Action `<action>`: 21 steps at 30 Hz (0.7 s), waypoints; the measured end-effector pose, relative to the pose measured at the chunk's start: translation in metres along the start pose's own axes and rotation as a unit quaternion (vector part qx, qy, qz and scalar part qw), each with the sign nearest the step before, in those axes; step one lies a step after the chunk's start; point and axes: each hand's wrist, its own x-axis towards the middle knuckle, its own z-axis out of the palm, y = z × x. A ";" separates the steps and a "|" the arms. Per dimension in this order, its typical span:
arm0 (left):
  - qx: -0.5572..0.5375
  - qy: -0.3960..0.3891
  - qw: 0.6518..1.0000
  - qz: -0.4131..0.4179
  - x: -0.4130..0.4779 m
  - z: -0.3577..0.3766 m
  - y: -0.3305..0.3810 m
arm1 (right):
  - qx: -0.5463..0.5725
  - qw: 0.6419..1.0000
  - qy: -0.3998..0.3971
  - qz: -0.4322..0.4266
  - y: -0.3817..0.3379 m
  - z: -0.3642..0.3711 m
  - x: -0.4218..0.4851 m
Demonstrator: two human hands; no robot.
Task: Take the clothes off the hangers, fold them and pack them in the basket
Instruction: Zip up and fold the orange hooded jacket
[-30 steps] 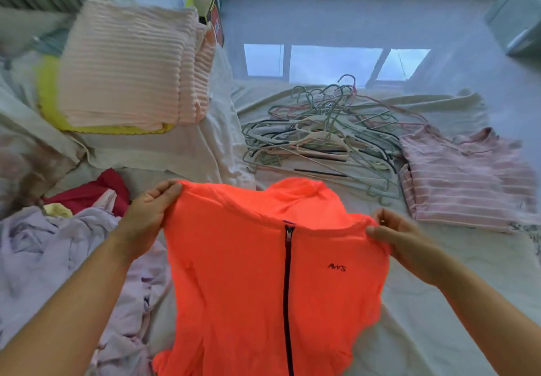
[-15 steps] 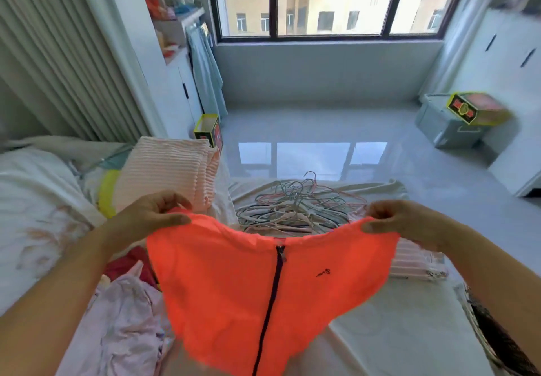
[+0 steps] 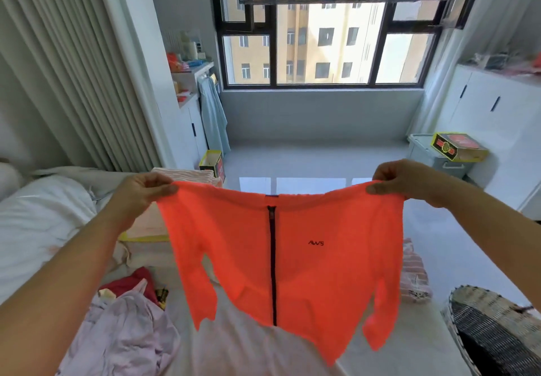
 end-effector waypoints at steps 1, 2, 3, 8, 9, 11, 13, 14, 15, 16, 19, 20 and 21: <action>-0.003 0.008 1.000 0.002 -0.001 0.001 0.001 | 0.014 1.000 0.007 -0.008 0.001 -0.001 -0.002; -0.010 0.017 1.000 0.004 -0.002 0.002 0.002 | 0.023 1.000 0.002 -0.017 0.002 -0.004 -0.005; -0.017 0.025 1.000 0.006 -0.004 0.003 0.003 | 0.017 0.999 -0.015 -0.023 0.003 -0.007 -0.009; 0.000 0.030 0.999 0.018 -0.014 0.004 0.016 | 0.013 0.998 -0.053 -0.031 0.010 -0.020 -0.028; 0.001 0.025 0.999 0.019 -0.015 0.003 0.018 | 0.030 0.998 -0.048 -0.034 0.010 -0.024 -0.031; -0.012 0.011 1.000 0.016 -0.018 -0.001 0.024 | 0.049 0.997 -0.045 -0.040 0.010 -0.033 -0.036; -0.015 -0.013 1.000 0.006 -0.017 -0.003 0.028 | 0.045 0.998 -0.027 -0.042 0.012 -0.038 -0.034; -0.007 -0.028 1.000 -0.003 -0.016 -0.001 0.027 | 0.039 0.999 -0.011 -0.035 0.014 -0.038 -0.028; 0.003 -0.043 0.999 -0.016 -0.013 0.001 0.024 | 0.034 0.999 0.004 -0.021 0.017 -0.037 -0.021; 0.012 -0.057 0.998 -0.031 -0.010 0.006 0.020 | 0.031 0.999 0.019 -0.001 0.021 -0.032 -0.012; 0.026 -0.077 0.994 -0.074 0.003 0.023 0.003 | 0.033 0.995 0.058 0.070 0.036 -0.013 0.018; 0.027 -0.073 0.994 -0.082 0.009 0.029 -0.002 | 0.036 0.994 0.067 0.083 0.040 -0.008 0.028; 0.022 -0.065 0.994 -0.087 0.015 0.034 -0.006 | 0.042 0.992 0.074 0.088 0.042 -0.004 0.036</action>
